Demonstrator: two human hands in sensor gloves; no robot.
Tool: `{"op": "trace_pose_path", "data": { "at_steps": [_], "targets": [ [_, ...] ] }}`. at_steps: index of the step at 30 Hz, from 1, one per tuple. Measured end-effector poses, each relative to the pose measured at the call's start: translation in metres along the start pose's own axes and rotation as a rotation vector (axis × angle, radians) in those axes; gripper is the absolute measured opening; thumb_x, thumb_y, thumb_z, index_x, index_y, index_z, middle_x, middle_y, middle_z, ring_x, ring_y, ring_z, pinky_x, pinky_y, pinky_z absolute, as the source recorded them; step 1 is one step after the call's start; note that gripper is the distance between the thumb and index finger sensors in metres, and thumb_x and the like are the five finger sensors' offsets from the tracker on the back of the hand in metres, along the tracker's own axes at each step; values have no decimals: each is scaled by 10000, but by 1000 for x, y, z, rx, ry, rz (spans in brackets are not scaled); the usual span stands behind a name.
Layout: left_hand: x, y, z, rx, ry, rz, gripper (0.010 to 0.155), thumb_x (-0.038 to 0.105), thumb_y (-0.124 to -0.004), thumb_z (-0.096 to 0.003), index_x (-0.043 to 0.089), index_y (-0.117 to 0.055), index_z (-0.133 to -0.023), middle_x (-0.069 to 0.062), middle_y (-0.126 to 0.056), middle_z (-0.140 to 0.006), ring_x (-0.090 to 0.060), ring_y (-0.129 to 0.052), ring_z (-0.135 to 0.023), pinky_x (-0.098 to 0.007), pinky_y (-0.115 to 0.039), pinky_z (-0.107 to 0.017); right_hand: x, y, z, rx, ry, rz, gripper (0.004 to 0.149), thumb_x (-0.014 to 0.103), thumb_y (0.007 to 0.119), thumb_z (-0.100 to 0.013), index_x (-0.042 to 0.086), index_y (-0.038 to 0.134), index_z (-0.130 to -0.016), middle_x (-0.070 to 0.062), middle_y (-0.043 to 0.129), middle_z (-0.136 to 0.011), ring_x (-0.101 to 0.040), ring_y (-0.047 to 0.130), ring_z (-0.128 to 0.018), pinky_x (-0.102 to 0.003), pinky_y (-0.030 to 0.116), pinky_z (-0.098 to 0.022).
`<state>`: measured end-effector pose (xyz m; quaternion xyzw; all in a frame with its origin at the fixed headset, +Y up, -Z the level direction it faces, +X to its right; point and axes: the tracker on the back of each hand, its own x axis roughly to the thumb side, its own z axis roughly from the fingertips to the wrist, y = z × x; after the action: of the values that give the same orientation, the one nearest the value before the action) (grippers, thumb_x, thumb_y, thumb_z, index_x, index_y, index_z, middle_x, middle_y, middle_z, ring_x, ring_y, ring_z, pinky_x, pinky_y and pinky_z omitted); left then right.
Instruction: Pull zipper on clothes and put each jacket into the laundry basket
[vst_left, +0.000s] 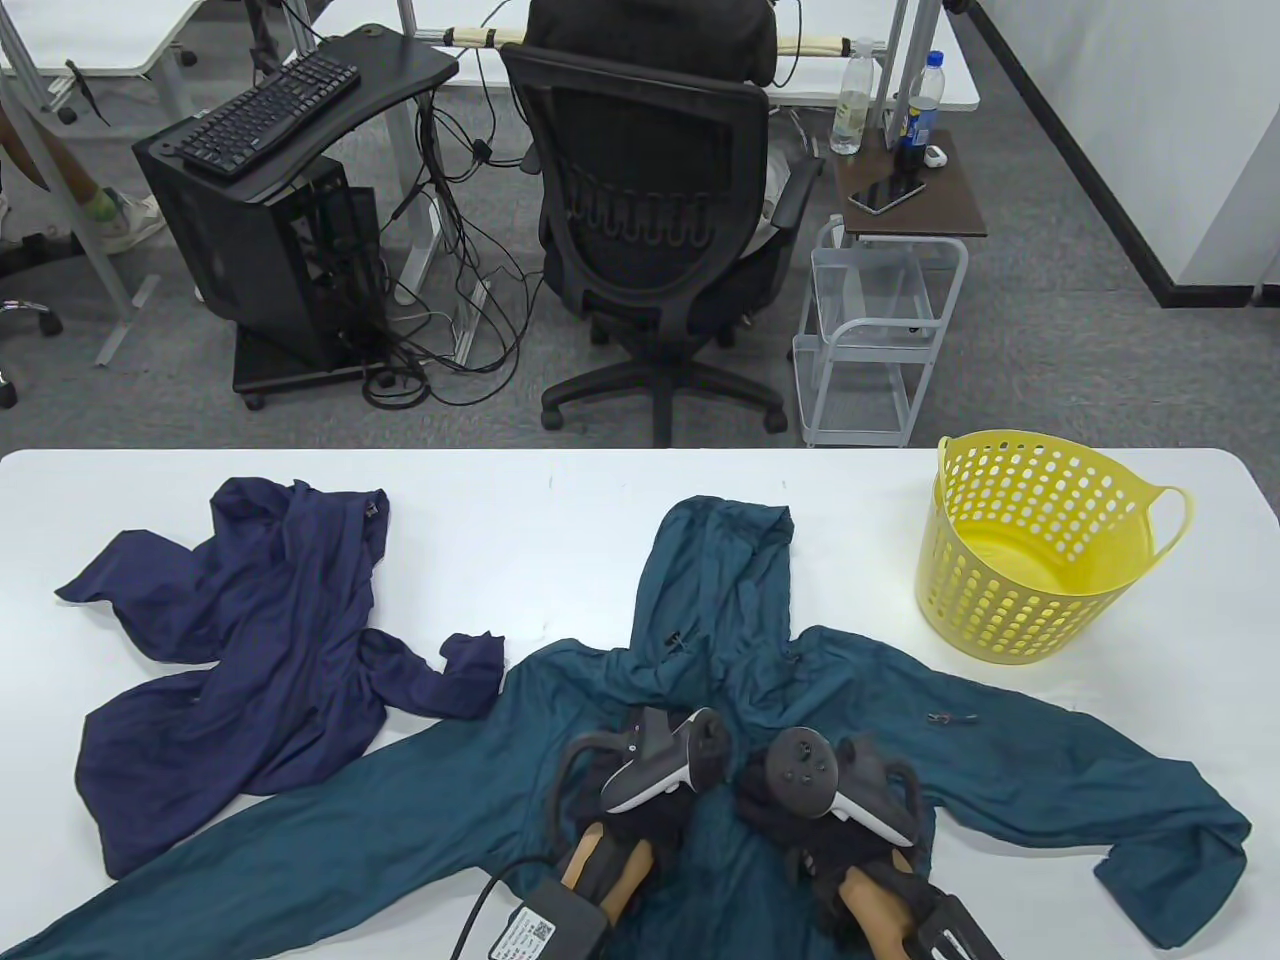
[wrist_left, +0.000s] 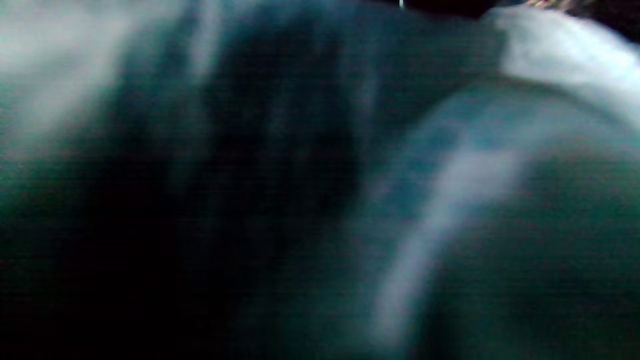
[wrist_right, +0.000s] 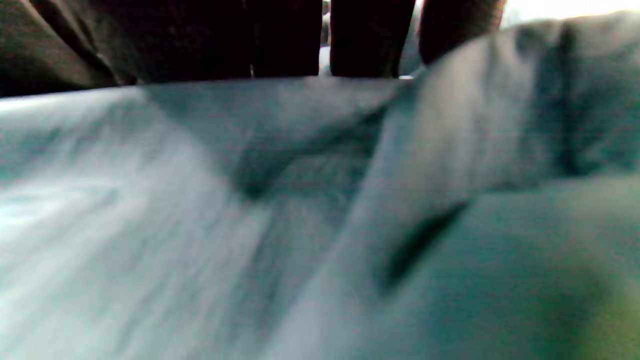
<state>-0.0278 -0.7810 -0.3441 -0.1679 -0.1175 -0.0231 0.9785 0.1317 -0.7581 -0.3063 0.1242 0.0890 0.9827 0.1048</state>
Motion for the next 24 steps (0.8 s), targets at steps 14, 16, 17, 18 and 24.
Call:
{"op": "trace_pose_path", "data": {
  "at_steps": [14,16,17,18,24],
  "targets": [
    [-25,-5,-5,1,87,23,535,438,-634,-466,625,-514,-952,163,-455,-1193,-271,-501,-1103,-603,-537,-720,43,8,14,215,-141,50,456,480,777,-480,318,862,-897,-10,790,-1088,-433,752,-968,-628,640,-663],
    [-25,-3,-3,27,82,4,533,440,-637,-462,612,-534,-955,153,-491,-1190,-283,-542,-1092,-603,-550,-716,38,9,11,210,-126,31,449,484,771,-478,337,865,-892,3,746,-1105,-429,723,-978,-625,643,-661],
    [-25,-1,-1,49,80,-5,532,439,-639,-458,605,-552,-955,152,-535,-1181,-285,-585,-1080,-597,-568,-710,34,9,9,210,-114,11,448,484,768,-481,334,866,-892,9,738,-1109,-425,711,-982,-622,641,-662],
    [-24,3,2,81,77,-11,532,437,-639,-456,602,-559,-955,154,-587,-1170,-284,-636,-1063,-593,-584,-704,30,9,8,207,-100,-1,449,483,767,-481,329,867,-891,10,730,-1112,-425,697,-988,-623,634,-665],
    [-10,23,21,250,7,39,523,430,-643,-447,590,-614,-944,167,-772,-1082,-257,-763,-994,-576,-622,-691,-1,8,-4,152,-8,-107,453,466,767,-481,297,861,-890,29,703,-1117,-368,633,-1021,-594,603,-691]
  ]
}}
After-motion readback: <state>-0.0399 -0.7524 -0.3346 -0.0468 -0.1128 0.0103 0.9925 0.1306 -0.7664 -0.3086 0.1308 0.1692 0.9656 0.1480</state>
